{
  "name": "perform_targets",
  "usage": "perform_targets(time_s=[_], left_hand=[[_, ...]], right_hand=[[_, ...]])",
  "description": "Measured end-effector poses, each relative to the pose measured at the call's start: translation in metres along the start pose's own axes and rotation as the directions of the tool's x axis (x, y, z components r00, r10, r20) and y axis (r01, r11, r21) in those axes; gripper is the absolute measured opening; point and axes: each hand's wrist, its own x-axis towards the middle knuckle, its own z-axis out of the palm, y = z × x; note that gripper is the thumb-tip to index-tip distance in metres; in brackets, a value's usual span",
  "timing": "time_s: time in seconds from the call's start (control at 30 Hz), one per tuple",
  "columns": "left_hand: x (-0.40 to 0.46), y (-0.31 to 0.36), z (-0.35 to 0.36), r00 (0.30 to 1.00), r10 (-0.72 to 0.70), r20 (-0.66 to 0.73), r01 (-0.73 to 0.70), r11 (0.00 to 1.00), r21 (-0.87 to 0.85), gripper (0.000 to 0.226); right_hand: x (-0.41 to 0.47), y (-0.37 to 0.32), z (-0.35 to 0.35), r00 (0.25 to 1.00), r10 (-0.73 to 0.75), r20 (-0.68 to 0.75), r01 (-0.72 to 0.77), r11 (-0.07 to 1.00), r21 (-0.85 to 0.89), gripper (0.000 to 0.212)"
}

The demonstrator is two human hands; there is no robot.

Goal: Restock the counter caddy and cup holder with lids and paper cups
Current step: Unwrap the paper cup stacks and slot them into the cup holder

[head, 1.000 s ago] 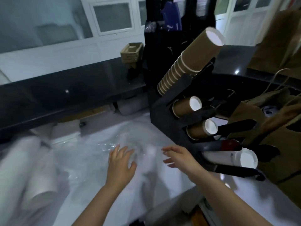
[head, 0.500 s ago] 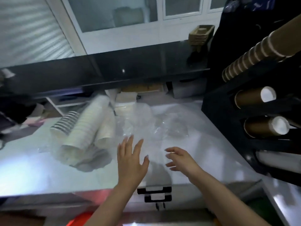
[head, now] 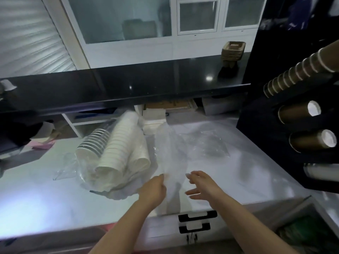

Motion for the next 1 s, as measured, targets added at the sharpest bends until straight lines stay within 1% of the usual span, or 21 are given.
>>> perform_targets(time_s=[0.07, 0.1, 0.13, 0.17, 0.23, 0.3, 0.33, 0.37, 0.43, 0.5, 0.53, 0.6, 0.67, 0.73, 0.8, 0.87, 0.93, 1.0], left_hand=[[-0.001, 0.001, -0.008, 0.988, 0.157, 0.003, -0.157, 0.988, 0.004, 0.046], [-0.003, 0.004, -0.014, 0.973, 0.231, -0.002, -0.231, 0.972, 0.031, 0.044], [-0.003, 0.009, -0.019, 0.956, 0.291, -0.019, -0.289, 0.954, 0.079, 0.044], [-0.003, 0.012, -0.026, 0.938, 0.343, -0.053, -0.334, 0.933, 0.136, 0.044], [-0.001, 0.013, -0.041, 0.916, 0.387, -0.104, -0.364, 0.912, 0.190, 0.040], [0.003, 0.012, -0.053, 0.918, 0.386, -0.090, -0.369, 0.916, 0.160, 0.046], [0.006, 0.009, -0.061, 0.922, 0.379, -0.080, -0.368, 0.922, 0.124, 0.053], [0.009, 0.007, -0.067, 0.919, 0.383, -0.094, -0.375, 0.923, 0.087, 0.060], [0.017, 0.003, -0.080, 0.920, 0.366, -0.137, -0.369, 0.929, 0.006, 0.067], [0.025, -0.003, -0.088, 0.915, 0.343, -0.211, -0.361, 0.931, -0.052, 0.067], [0.031, -0.008, -0.090, 0.911, 0.327, -0.250, -0.350, 0.935, -0.053, 0.066], [0.037, -0.020, -0.094, 0.888, 0.303, -0.346, -0.322, 0.947, 0.003, 0.064], [0.041, -0.033, -0.094, 0.867, 0.251, -0.431, -0.253, 0.966, 0.053, 0.060], [0.044, -0.042, -0.096, 0.860, 0.206, -0.468, -0.192, 0.978, 0.076, 0.058], [0.044, -0.047, -0.100, 0.879, 0.157, -0.450, -0.149, 0.987, 0.053, 0.057], [0.044, -0.051, -0.104, 0.904, 0.120, -0.410, -0.131, 0.991, 0.001, 0.058], [0.039, -0.054, -0.108, 0.892, 0.094, -0.443, -0.142, 0.987, -0.077, 0.068], [0.030, -0.059, -0.116, 0.852, -0.012, -0.524, -0.111, 0.973, -0.203, 0.068]], right_hand=[[0.001, -0.004, 0.013, 1.000, -0.002, -0.020, 0.004, 0.997, 0.077, 0.071], [0.004, -0.007, 0.019, 0.999, -0.002, -0.042, 0.006, 0.995, 0.097, 0.076], [0.006, -0.011, 0.021, 0.998, 0.002, -0.061, 0.004, 0.996, 0.088, 0.077], [0.009, -0.015, 0.024, 0.998, 0.002, -0.066, 0.001, 0.998, 0.057, 0.073], [0.018, -0.026, 0.032, 0.999, -0.033, -0.033, 0.034, 0.999, 0.030, 0.057], [0.021, -0.041, 0.039, 0.990, -0.130, -0.056, 0.136, 0.985, 0.111, 0.032], [0.023, -0.050, 0.042, 0.978, -0.175, -0.110, 0.191, 0.970, 0.152, 0.023], [0.025, -0.061, 0.043, 0.963, -0.203, -0.179, 0.235, 0.955, 0.181, 0.020], [0.033, -0.083, 0.040, 0.928, -0.214, -0.305, 0.283, 0.937, 0.204, 0.020], [0.046, -0.102, 0.031, 0.904, -0.212, -0.371, 0.303, 0.930, 0.209, 0.021], [0.054, -0.111, 0.025, 0.898, -0.210, -0.387, 0.311, 0.925, 0.219, 0.020], [0.072, -0.123, 0.012, 0.891, -0.212, -0.401, 0.321, 0.920, 0.226, 0.020], [0.090, -0.134, 0.002, 0.900, -0.203, -0.386, 0.304, 0.927, 0.220, 0.021], [0.109, -0.142, -0.004, 0.937, -0.124, -0.326, 0.228, 0.924, 0.306, 0.027], [0.124, -0.147, -0.001, 0.976, -0.026, -0.218, 0.108, 0.921, 0.375, 0.038], [0.139, -0.148, 0.008, 0.988, 0.040, -0.147, 0.016, 0.931, 0.366, 0.038], [0.148, -0.143, 0.023, 0.985, 0.063, -0.162, -0.001, 0.934, 0.357, 0.027], [0.153, -0.136, 0.038, 0.965, 0.002, -0.263, 0.088, 0.941, 0.328, 0.022]])
